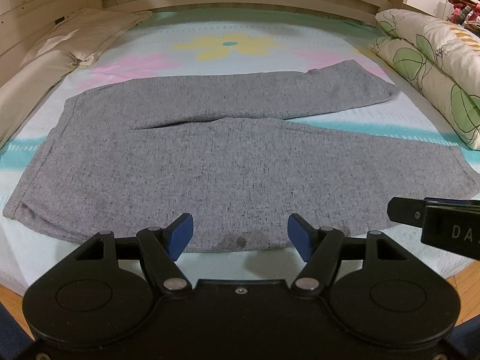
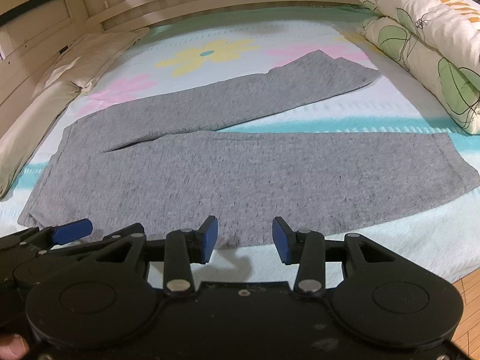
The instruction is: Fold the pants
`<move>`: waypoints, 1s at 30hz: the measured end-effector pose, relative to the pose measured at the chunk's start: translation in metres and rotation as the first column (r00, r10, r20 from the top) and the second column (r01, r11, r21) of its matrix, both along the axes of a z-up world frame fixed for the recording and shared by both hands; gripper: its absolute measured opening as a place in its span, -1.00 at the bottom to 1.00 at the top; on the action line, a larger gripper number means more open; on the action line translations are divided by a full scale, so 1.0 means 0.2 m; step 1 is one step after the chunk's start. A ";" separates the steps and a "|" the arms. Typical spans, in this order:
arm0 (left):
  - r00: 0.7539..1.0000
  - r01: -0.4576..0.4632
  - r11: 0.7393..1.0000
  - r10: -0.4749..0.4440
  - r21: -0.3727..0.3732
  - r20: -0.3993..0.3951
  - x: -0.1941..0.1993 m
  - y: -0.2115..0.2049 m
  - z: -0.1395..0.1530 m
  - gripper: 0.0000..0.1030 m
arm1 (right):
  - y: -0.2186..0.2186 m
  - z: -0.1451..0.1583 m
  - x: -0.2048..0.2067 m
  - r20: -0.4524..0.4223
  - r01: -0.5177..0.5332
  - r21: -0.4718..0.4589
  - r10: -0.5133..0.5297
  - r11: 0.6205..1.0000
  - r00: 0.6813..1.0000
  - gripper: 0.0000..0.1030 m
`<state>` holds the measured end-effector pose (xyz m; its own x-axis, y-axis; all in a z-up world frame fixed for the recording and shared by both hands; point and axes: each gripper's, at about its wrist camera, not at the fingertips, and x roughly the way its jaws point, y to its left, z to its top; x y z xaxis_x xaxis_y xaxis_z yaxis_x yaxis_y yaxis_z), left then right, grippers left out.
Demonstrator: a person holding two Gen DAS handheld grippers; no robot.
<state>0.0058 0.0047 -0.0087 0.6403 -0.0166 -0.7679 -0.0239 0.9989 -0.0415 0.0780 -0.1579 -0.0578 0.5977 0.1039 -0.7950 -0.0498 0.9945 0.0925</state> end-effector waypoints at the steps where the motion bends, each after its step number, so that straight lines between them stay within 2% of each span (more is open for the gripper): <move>1: 1.000 -0.001 1.000 0.001 0.002 -0.001 0.00 0.00 0.00 0.37 | 0.00 0.00 0.00 -0.002 -0.001 -0.001 0.001 1.000 1.000 -0.15; 6: 1.000 -0.020 1.000 0.021 0.014 -0.012 0.04 0.03 -0.02 0.37 | 0.00 -0.01 0.01 -0.016 0.002 -0.012 -0.002 1.000 1.000 -0.15; 11: 0.997 -0.043 0.998 0.045 0.037 -0.057 0.12 0.10 -0.06 0.37 | -0.02 -0.02 0.04 -0.058 0.032 -0.024 -0.033 0.999 0.998 -0.16; 16: 0.996 -0.039 0.994 0.047 0.103 -0.077 0.19 0.17 -0.09 0.37 | -0.04 -0.01 0.09 -0.102 0.026 -0.141 -0.041 0.990 0.994 -0.16; 20: 0.993 -0.068 0.994 0.076 0.088 -0.087 0.26 0.23 -0.10 0.36 | -0.09 0.02 0.15 -0.142 0.041 -0.169 -0.066 0.985 0.988 -0.16; 25: 0.990 -0.041 0.996 0.052 0.085 -0.133 0.32 0.23 -0.16 0.33 | -0.20 -0.03 0.31 -0.202 -0.037 -0.226 -0.010 0.973 0.979 -0.17; 30: 0.980 -0.024 0.996 0.041 0.087 -0.196 0.34 0.22 -0.27 0.33 | -0.42 -0.15 0.48 -0.280 -0.027 -0.159 -0.019 0.987 0.960 -0.18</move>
<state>0.0738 0.0480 -0.0631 0.4748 0.0717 -0.8772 -0.0557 0.9971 0.0514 0.1736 -0.2419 -0.0876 0.3493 -0.0365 -0.9363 -0.0485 0.9972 -0.0569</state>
